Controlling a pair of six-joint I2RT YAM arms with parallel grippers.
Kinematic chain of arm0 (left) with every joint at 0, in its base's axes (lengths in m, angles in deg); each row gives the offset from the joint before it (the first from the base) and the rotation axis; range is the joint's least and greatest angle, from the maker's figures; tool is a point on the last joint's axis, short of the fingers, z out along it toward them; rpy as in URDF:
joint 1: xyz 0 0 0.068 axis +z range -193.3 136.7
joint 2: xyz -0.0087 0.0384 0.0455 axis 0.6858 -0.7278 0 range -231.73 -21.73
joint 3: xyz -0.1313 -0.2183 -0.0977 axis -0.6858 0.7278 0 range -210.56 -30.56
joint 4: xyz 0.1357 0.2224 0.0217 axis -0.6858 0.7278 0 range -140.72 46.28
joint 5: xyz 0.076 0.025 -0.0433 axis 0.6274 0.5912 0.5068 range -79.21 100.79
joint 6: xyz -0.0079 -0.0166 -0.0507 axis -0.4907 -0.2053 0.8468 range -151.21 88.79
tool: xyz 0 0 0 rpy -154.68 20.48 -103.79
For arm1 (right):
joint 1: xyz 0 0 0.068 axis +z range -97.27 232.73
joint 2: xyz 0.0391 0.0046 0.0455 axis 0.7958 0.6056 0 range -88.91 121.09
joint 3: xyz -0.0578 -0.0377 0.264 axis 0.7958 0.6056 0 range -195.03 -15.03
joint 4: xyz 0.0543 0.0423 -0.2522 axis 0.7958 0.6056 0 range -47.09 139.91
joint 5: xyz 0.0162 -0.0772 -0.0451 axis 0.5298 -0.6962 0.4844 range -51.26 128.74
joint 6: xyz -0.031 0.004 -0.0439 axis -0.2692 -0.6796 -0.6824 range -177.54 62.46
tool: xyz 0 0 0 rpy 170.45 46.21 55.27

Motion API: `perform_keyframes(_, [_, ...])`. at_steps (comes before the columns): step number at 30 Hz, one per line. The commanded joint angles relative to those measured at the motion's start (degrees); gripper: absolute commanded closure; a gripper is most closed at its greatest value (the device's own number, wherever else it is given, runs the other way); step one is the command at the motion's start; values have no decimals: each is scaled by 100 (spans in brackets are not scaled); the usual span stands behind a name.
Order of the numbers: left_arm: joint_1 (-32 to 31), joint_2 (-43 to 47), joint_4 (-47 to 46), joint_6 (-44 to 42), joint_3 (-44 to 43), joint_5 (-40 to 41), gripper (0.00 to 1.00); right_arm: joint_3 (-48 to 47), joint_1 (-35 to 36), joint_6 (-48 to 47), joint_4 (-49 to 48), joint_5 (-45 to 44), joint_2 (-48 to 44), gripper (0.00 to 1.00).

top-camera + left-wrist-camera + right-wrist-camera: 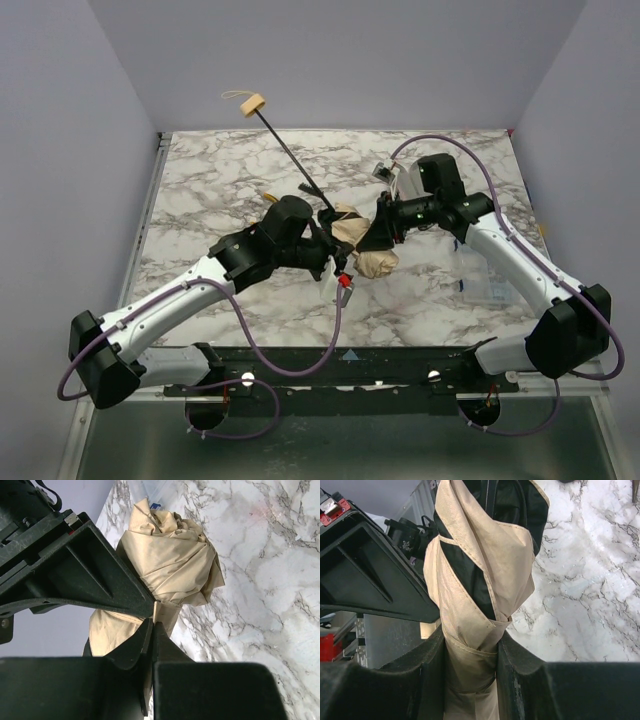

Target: Open the umbrella

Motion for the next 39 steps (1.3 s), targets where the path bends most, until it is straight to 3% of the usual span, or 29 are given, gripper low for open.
perform_keyframes(1, [-69, 1, 88, -83, 228, 102, 100, -143, 89, 301, -622, 574, -233, 100])
perform_keyframes(19, [9, 662, 564, -6, 1181, 260, 100, -476, -214, 221, -603, 531, -111, 100])
perform_keyframes(27, [43, 599, 591, 337, 1202, 504, 100, -536, -219, 158, -591, 684, -70, 100])
perform_keyframes(30, [161, 614, 485, 1196, 942, 493, 74, -581, -219, 74, -578, 578, -89, 100])
perform_keyframes(33, [497, 755, 312, 2390, 679, 111, 55, -617, -272, 141, -714, 387, -134, 100])
perform_keyframes(35, [902, 892, 147, 3380, 456, -272, 47, -600, -359, 312, -963, 298, -183, 100])
perform_keyframes(39, [2017, 951, -443, 5910, -53, -798, 45, -500, -387, 596, -1521, 37, -348, 100])
